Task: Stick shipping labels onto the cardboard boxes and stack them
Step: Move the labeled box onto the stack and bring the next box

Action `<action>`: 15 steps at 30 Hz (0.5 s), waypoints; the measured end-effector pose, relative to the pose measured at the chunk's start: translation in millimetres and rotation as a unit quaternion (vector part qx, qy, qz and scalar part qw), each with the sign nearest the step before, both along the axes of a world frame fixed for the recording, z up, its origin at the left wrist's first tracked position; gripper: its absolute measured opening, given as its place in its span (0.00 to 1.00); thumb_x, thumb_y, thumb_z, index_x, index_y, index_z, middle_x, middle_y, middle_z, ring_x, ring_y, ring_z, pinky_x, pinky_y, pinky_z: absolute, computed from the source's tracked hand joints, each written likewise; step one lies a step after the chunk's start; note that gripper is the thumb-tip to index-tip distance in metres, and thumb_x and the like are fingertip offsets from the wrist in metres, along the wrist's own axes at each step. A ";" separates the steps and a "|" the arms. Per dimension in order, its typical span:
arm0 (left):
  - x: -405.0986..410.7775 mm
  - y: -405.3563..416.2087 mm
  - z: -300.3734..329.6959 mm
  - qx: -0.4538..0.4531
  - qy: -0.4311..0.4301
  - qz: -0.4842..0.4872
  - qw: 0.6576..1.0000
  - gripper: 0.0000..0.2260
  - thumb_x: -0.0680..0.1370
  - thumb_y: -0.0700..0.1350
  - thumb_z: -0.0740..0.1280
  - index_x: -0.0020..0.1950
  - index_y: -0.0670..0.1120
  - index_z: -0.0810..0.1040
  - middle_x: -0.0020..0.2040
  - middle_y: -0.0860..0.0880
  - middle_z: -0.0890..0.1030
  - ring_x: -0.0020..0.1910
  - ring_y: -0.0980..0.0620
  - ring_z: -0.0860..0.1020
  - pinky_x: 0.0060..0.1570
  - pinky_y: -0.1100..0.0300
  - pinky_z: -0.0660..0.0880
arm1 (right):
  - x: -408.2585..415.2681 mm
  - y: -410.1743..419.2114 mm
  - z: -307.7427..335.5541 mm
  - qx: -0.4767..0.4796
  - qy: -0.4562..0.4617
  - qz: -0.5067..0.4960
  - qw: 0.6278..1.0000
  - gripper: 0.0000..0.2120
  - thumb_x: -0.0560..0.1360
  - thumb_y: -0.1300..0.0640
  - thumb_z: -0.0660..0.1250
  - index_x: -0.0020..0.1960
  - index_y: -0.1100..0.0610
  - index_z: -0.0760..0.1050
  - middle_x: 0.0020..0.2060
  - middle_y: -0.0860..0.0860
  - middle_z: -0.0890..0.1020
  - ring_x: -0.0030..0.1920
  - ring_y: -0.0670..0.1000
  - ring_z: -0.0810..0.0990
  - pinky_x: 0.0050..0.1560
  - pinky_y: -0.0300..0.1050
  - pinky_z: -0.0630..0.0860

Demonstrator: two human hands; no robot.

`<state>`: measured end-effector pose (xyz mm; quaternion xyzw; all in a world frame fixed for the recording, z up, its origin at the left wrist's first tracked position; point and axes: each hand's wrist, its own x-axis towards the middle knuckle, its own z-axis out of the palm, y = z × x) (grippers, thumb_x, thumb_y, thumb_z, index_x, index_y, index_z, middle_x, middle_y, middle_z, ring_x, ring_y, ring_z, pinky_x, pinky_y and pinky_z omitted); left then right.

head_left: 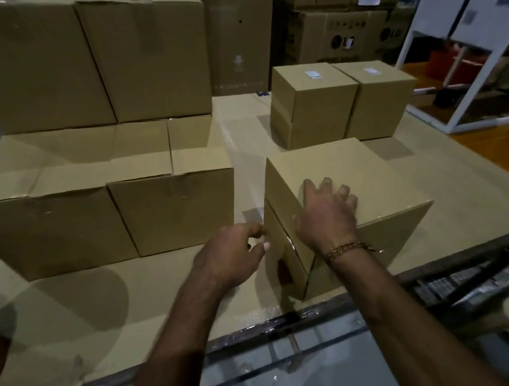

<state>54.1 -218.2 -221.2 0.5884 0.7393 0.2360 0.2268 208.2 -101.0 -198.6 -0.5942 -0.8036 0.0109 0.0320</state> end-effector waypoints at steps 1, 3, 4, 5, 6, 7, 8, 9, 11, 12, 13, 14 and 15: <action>-0.3 5.7 -5.1 -0.006 0.009 0.005 1.000 0.17 0.83 0.56 0.67 0.72 0.59 0.77 0.68 0.58 0.81 0.59 0.56 0.81 0.60 0.46 0.80 | -1.4 3.1 -1.3 0.002 -0.005 0.000 1.000 0.29 0.78 0.43 0.70 0.74 0.50 0.65 0.74 0.62 0.71 0.74 0.70 0.68 0.72 0.70 0.69; 1.5 16.4 -13.5 -0.020 0.021 0.007 1.000 0.18 0.83 0.58 0.67 0.72 0.60 0.76 0.69 0.58 0.80 0.62 0.54 0.80 0.60 0.45 0.80 | -2.0 8.6 -1.9 0.005 -0.013 0.005 1.000 0.29 0.79 0.46 0.69 0.75 0.50 0.64 0.73 0.61 0.71 0.73 0.71 0.69 0.71 0.70 0.71; 3.4 21.8 -15.8 -0.028 0.024 0.008 0.999 0.18 0.82 0.58 0.67 0.73 0.61 0.75 0.70 0.58 0.79 0.62 0.53 0.80 0.60 0.45 0.80 | -1.0 11.7 -1.1 0.007 -0.017 0.006 1.000 0.28 0.80 0.47 0.69 0.76 0.50 0.63 0.74 0.61 0.71 0.73 0.71 0.69 0.71 0.71 0.71; 5.4 27.5 -18.1 -0.034 0.024 0.010 0.999 0.19 0.82 0.59 0.67 0.73 0.61 0.75 0.70 0.58 0.79 0.62 0.53 0.80 0.60 0.45 0.80 | 0.8 15.4 -0.1 0.010 -0.019 0.006 1.000 0.27 0.80 0.48 0.68 0.76 0.50 0.63 0.74 0.61 0.70 0.74 0.72 0.69 0.71 0.71 0.70; 7.9 33.0 -19.7 -0.041 0.021 0.014 0.999 0.19 0.82 0.60 0.67 0.73 0.61 0.75 0.70 0.57 0.79 0.62 0.52 0.80 0.60 0.46 0.80 | 3.9 19.4 1.8 0.013 -0.019 0.005 1.000 0.27 0.81 0.49 0.67 0.77 0.50 0.62 0.75 0.61 0.70 0.74 0.73 0.68 0.72 0.72 0.70; 10.9 38.4 -21.2 -0.044 0.016 0.019 0.999 0.21 0.82 0.61 0.66 0.74 0.61 0.74 0.71 0.56 0.79 0.62 0.52 0.80 0.60 0.46 0.80 | 7.8 24.0 4.5 0.015 -0.017 0.006 1.000 0.27 0.81 0.50 0.67 0.77 0.50 0.62 0.75 0.61 0.70 0.75 0.73 0.68 0.72 0.72 0.69; 14.1 43.7 -23.0 -0.044 0.010 0.025 0.999 0.22 0.81 0.63 0.65 0.74 0.60 0.74 0.71 0.56 0.79 0.63 0.51 0.80 0.60 0.46 0.80 | 12.7 29.4 7.9 0.017 -0.011 0.008 1.000 0.27 0.81 0.50 0.66 0.77 0.50 0.61 0.75 0.61 0.69 0.75 0.74 0.68 0.72 0.73 0.69; 18.0 49.4 -24.9 -0.040 0.000 0.034 0.999 0.23 0.81 0.64 0.64 0.75 0.59 0.73 0.72 0.56 0.78 0.64 0.51 0.80 0.61 0.46 0.79 | 18.0 35.4 12.4 0.017 -0.001 0.009 1.000 0.27 0.81 0.51 0.66 0.78 0.49 0.61 0.75 0.61 0.70 0.74 0.74 0.68 0.71 0.73 0.69; 28.1 60.8 -27.8 -0.024 -0.036 0.062 0.997 0.24 0.82 0.66 0.62 0.76 0.58 0.73 0.74 0.56 0.77 0.66 0.51 0.78 0.63 0.46 0.78 | 29.7 49.0 22.5 0.014 0.020 0.008 1.000 0.27 0.81 0.53 0.66 0.77 0.49 0.61 0.75 0.61 0.70 0.73 0.74 0.69 0.70 0.74 0.70; 34.8 66.6 -28.7 -0.015 -0.059 0.077 0.995 0.24 0.82 0.66 0.62 0.76 0.57 0.73 0.74 0.55 0.76 0.67 0.51 0.78 0.64 0.47 0.77 | 35.8 55.9 27.7 0.012 0.032 0.008 0.999 0.27 0.81 0.54 0.65 0.77 0.49 0.61 0.74 0.61 0.71 0.72 0.73 0.70 0.70 0.74 0.70; 42.1 72.3 -29.1 -0.008 -0.079 0.088 0.993 0.24 0.83 0.64 0.62 0.77 0.56 0.72 0.75 0.54 0.75 0.68 0.51 0.77 0.65 0.49 0.76 | 42.1 62.1 33.3 0.012 0.045 0.008 0.999 0.27 0.81 0.54 0.65 0.77 0.48 0.61 0.73 0.60 0.72 0.71 0.72 0.71 0.69 0.73 0.71; 49.6 78.3 -29.3 -0.006 -0.097 0.092 0.991 0.24 0.84 0.63 0.62 0.78 0.54 0.72 0.76 0.52 0.75 0.70 0.50 0.76 0.64 0.54 0.74 | 48.1 68.3 38.3 0.012 0.058 0.009 0.998 0.27 0.81 0.55 0.65 0.78 0.48 0.61 0.71 0.60 0.74 0.70 0.71 0.72 0.68 0.72 0.72; 57.4 84.1 -27.8 -0.017 -0.112 0.089 0.990 0.24 0.85 0.61 0.61 0.79 0.53 0.70 0.77 0.51 0.74 0.71 0.49 0.75 0.62 0.59 0.70 | 54.4 73.9 43.3 0.012 0.071 0.011 0.997 0.27 0.82 0.55 0.65 0.78 0.48 0.61 0.69 0.60 0.75 0.69 0.70 0.74 0.67 0.71 0.73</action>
